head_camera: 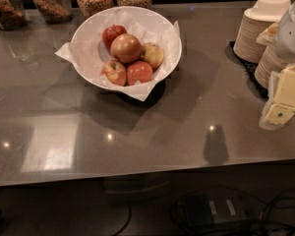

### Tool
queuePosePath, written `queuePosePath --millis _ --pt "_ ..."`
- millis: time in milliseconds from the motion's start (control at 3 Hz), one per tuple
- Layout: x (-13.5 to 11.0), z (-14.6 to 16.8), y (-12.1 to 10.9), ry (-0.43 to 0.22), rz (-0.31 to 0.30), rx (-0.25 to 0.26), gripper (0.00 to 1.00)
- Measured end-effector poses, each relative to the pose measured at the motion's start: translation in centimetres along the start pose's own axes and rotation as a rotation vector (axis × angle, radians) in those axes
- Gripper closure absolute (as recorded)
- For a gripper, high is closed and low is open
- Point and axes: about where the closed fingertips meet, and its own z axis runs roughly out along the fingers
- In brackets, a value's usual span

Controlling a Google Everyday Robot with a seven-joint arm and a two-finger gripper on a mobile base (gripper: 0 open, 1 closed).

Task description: Pick apple from white bowl

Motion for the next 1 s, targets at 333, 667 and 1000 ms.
queuePosePath --millis 333,667,1000 --pt "0.0 0.0 0.0 0.000 0.000 0.000 0.00" --pt "-0.5 -2.2 -0.6 0.000 0.000 0.000 0.00" --pt "-0.6 -2.9 -0.7 0.000 0.000 0.000 0.00"
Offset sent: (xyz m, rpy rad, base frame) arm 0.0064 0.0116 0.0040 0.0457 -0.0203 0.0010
